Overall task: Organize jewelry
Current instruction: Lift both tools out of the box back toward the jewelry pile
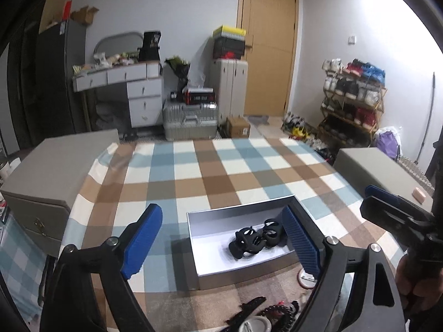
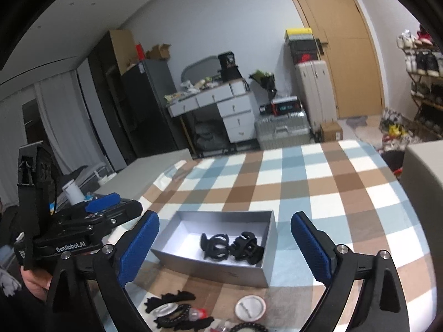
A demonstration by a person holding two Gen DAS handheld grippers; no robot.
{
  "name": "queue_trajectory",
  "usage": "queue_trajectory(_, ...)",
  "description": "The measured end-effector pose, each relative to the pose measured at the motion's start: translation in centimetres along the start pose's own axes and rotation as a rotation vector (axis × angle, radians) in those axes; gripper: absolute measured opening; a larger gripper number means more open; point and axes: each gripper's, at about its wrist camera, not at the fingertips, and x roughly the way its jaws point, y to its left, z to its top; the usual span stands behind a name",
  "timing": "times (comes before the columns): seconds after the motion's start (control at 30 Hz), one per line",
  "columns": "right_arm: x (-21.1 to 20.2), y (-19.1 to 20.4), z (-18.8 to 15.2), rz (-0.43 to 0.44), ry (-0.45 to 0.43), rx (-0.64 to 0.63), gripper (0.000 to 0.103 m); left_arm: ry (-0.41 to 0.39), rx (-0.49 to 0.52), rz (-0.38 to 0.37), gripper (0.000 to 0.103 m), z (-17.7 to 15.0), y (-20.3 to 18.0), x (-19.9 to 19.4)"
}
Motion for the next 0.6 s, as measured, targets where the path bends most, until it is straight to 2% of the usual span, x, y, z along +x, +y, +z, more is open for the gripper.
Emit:
queue_trajectory(0.07,-0.9,0.5,-0.1,-0.005,-0.014,-0.010,0.101,-0.013,-0.008,-0.002,0.098,-0.3,-0.1,-0.6)
queue_trajectory(0.2,-2.4,1.1,-0.5,-0.020,-0.034,-0.031,0.103,-0.061,-0.012,0.009,0.102,-1.0,-0.5,-2.3)
queue_trajectory(0.33,-3.9,1.4,-1.3,-0.041,-0.053,-0.039,0.103,-0.086,-0.012,0.028,0.102,-1.7,-1.0,-3.6)
queue_trajectory(0.6,-5.9,1.2,-3.4,-0.110,-0.042,-0.038,0.103,-0.102,-0.078,0.071,0.102,-3.9,-0.2,-4.9)
